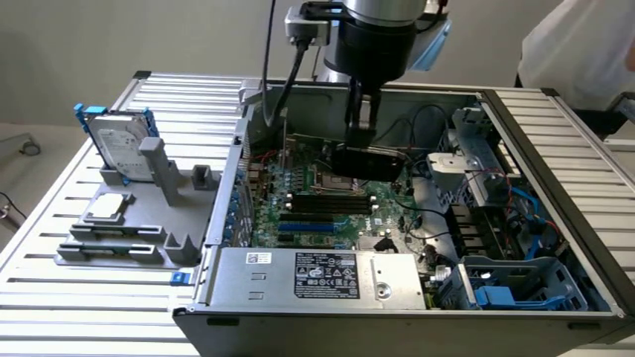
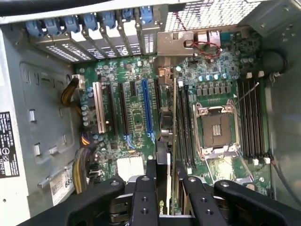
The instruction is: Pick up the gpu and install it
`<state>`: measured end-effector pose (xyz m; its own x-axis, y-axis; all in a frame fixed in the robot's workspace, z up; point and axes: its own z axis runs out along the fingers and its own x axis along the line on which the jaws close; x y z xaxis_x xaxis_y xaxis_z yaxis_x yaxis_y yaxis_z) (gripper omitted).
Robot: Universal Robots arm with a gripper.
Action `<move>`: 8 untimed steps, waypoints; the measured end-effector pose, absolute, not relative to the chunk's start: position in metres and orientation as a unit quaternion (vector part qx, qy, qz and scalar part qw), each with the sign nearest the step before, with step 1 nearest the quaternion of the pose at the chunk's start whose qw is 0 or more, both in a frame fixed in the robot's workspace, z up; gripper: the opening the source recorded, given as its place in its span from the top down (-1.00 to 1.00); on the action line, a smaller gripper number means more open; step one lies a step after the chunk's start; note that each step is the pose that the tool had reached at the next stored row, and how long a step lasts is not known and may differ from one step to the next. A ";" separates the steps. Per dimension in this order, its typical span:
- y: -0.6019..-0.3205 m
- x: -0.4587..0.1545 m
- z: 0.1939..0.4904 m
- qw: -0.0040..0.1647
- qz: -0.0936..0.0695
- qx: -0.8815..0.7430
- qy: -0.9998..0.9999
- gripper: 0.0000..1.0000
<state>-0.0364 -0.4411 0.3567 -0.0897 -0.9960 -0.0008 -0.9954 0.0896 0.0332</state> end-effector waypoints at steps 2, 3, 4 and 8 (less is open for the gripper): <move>-0.441 -0.036 0.355 0.011 -0.012 0.688 -0.725 0.48; -0.441 -0.036 0.354 0.011 -0.012 0.695 -0.719 0.48; -0.441 -0.036 0.353 0.011 -0.012 0.701 -0.713 0.48; -0.441 -0.039 0.346 0.010 -0.012 0.719 -0.695 0.48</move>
